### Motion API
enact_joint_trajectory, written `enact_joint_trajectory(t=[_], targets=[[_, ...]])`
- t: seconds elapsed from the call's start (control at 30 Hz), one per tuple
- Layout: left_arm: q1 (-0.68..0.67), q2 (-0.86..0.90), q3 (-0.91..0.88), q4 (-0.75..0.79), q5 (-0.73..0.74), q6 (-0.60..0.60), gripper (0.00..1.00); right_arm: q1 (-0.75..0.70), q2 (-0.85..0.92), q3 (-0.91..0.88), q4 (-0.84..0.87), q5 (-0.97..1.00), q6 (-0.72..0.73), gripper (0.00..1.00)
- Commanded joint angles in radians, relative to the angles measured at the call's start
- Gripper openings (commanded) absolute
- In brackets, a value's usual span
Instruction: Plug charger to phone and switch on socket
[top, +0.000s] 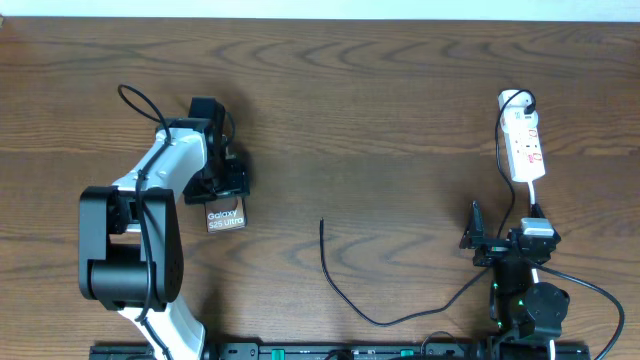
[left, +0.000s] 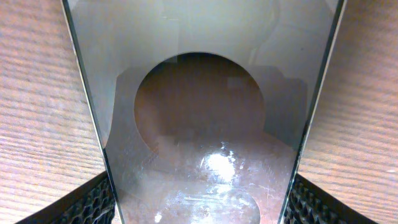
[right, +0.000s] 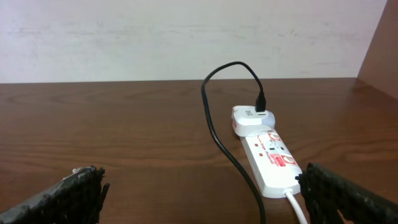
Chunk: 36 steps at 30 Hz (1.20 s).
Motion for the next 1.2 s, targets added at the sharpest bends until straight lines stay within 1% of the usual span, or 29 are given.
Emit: enact_joint_trajectory(t=[0.0,0.13,0.33,0.53,0.63,0.77,0.83,0.97,1.03,1.07,1.17], targets=[[0.001,-0.014,0.04,-0.006,-0.007,0.007,0.07,-0.004,-0.006,-0.001,-0.005,0.008,0.01,0.99],[0.001,-0.016,0.047,-0.009,0.008,0.007,0.08,-0.004,-0.006,-0.001,-0.005,0.008,0.01,0.99],[0.001,-0.016,0.065,-0.009,0.093,0.007,0.07,-0.004,-0.006,-0.001,-0.005,0.008,0.01,0.99],[0.001,-0.016,0.085,-0.009,0.147,0.007,0.07,-0.004,-0.006,-0.001,-0.005,0.008,0.01,0.99],[0.002,-0.016,0.093,-0.008,0.229,0.007,0.07,-0.004,-0.006,-0.001,-0.005,0.008,0.01,0.99],[0.002,-0.016,0.113,-0.006,0.362,0.007,0.07,-0.004,-0.006,-0.001,-0.005,0.008,0.01,0.99],[0.002,-0.016,0.126,-0.002,0.451,0.007,0.08,-0.004,-0.006,-0.001,-0.005,0.008,0.01,0.99],[0.002,-0.016,0.15,0.023,0.647,0.007,0.07,-0.004,-0.006,-0.001,-0.005,0.008,0.01,0.99],[0.002,-0.016,0.159,0.053,0.779,0.006,0.07,-0.004,-0.006,-0.001,-0.005,0.008,0.01,0.99],[0.002,-0.016,0.161,0.062,0.821,0.006,0.07,-0.004,-0.006,-0.001,-0.005,0.008,0.01,0.99],[0.002,-0.016,0.166,0.116,0.988,-0.043,0.07,-0.004,-0.006,-0.001,-0.005,0.008,0.01,0.99]])
